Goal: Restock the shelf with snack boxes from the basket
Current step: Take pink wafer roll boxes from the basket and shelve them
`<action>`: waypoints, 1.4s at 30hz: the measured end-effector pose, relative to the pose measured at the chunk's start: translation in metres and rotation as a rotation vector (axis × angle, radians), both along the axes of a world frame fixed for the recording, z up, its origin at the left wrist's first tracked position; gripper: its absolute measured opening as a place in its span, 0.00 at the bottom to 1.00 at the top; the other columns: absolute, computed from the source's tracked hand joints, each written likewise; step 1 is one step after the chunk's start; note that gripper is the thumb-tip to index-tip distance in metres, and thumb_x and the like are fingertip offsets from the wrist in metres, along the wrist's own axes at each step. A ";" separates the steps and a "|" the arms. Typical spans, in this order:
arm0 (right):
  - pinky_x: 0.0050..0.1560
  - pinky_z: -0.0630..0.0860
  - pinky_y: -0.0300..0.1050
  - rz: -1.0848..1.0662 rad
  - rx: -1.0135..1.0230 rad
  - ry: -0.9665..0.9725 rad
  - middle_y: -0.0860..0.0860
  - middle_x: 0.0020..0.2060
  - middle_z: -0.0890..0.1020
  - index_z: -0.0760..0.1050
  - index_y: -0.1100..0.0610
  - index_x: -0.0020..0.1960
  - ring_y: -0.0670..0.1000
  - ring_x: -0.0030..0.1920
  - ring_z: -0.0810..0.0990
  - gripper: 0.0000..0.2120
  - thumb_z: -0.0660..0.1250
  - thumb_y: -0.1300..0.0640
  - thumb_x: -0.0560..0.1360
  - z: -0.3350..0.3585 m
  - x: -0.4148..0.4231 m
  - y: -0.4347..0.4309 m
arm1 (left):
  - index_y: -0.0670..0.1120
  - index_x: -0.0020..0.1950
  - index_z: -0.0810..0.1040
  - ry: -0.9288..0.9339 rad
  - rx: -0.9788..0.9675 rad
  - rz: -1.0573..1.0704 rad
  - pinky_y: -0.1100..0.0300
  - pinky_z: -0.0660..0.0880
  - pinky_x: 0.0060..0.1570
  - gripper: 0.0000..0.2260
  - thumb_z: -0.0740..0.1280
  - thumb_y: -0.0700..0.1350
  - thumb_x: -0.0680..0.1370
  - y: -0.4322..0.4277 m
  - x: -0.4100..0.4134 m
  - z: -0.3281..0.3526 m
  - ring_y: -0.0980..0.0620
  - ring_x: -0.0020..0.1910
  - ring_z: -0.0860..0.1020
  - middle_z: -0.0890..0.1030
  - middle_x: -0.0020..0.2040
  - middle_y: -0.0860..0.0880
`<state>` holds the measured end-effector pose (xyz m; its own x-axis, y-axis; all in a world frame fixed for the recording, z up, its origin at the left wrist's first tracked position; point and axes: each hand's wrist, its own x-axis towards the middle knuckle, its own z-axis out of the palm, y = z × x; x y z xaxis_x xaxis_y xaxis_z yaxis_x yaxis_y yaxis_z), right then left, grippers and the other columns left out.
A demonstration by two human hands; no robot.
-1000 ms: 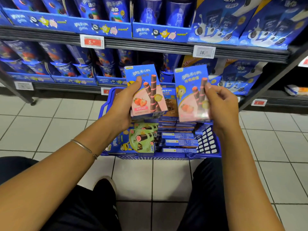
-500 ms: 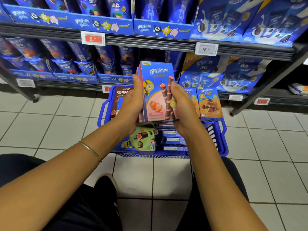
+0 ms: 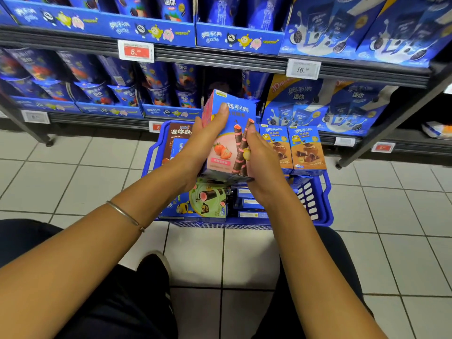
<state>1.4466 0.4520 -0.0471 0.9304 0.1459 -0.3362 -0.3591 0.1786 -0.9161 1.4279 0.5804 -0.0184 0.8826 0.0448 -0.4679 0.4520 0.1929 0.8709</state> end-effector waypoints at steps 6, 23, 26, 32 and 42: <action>0.55 0.82 0.54 0.101 0.201 0.038 0.50 0.52 0.87 0.79 0.53 0.62 0.52 0.53 0.87 0.22 0.56 0.39 0.83 0.000 0.000 -0.013 | 0.53 0.82 0.68 -0.067 -0.080 0.058 0.54 0.85 0.37 0.26 0.64 0.60 0.85 0.002 0.004 -0.005 0.48 0.47 0.89 0.89 0.58 0.49; 0.59 0.77 0.54 0.565 -1.297 -0.011 0.56 0.57 0.81 0.78 0.56 0.56 0.59 0.59 0.78 0.12 0.73 0.55 0.74 -0.131 0.016 -0.088 | 0.52 0.44 0.92 0.071 -0.351 -0.052 0.44 0.86 0.49 0.25 0.64 0.68 0.82 0.003 0.014 -0.021 0.43 0.49 0.89 0.90 0.53 0.45; 0.62 0.77 0.57 0.616 -1.330 0.010 0.55 0.60 0.80 0.80 0.52 0.56 0.60 0.62 0.77 0.13 0.75 0.55 0.72 -0.135 0.018 -0.087 | 0.53 0.44 0.92 0.092 -0.345 -0.038 0.42 0.86 0.51 0.25 0.64 0.69 0.81 0.002 0.014 -0.021 0.42 0.51 0.89 0.89 0.54 0.44; 0.73 0.65 0.63 0.820 -1.560 0.028 0.55 0.74 0.65 0.73 0.45 0.72 0.62 0.76 0.60 0.27 0.74 0.47 0.74 -0.142 0.018 -0.080 | 0.53 0.68 0.82 0.094 -0.333 -0.011 0.38 0.83 0.59 0.24 0.65 0.67 0.82 0.001 0.010 -0.012 0.39 0.58 0.87 0.88 0.60 0.43; 0.64 0.75 0.59 0.750 -1.299 -0.118 0.54 0.62 0.78 0.80 0.50 0.63 0.60 0.66 0.77 0.16 0.73 0.50 0.77 -0.121 0.019 -0.093 | 0.52 0.57 0.90 0.066 -0.329 -0.025 0.38 0.84 0.56 0.24 0.65 0.68 0.81 0.006 0.011 -0.012 0.40 0.56 0.88 0.88 0.58 0.43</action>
<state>1.4657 0.3591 -0.1684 0.8074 0.2546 -0.5322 0.0884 -0.9441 -0.3175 1.4388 0.5865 -0.0301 0.8487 -0.1393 -0.5101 0.5136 0.4469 0.7325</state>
